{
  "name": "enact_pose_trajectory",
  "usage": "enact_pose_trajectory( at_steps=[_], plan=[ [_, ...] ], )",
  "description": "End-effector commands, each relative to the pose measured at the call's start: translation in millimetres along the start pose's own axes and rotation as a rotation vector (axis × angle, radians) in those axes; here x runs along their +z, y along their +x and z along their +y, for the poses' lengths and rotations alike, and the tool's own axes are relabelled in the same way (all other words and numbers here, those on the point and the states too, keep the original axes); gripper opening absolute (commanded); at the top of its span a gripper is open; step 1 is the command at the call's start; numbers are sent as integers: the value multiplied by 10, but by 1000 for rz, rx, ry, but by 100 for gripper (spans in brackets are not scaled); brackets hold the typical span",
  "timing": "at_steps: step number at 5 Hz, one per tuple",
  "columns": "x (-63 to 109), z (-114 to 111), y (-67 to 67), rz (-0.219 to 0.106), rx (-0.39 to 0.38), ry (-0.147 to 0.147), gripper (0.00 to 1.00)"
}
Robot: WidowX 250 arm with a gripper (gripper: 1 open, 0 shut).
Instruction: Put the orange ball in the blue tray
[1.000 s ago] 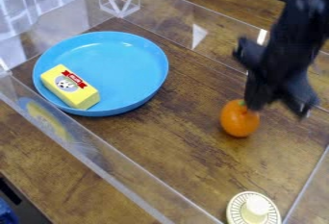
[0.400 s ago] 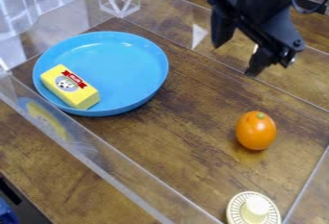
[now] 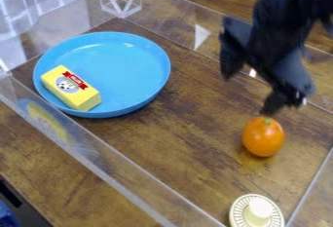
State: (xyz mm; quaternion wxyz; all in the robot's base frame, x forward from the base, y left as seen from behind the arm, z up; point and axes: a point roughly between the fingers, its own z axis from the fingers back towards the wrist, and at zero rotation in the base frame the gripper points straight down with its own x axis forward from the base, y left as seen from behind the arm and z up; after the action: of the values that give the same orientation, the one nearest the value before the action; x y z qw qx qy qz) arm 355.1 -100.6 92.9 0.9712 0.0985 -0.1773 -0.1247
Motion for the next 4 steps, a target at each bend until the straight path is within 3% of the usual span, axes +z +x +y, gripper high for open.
enact_pose_trajectory(
  at_steps=[1,3,4],
  plan=[
    [7,-178,61,-65,2,-27,100],
    [-323,-383,41,-79,1,-48,100],
    [-409,-394,49,-75,2,-39,100]
  ],
)
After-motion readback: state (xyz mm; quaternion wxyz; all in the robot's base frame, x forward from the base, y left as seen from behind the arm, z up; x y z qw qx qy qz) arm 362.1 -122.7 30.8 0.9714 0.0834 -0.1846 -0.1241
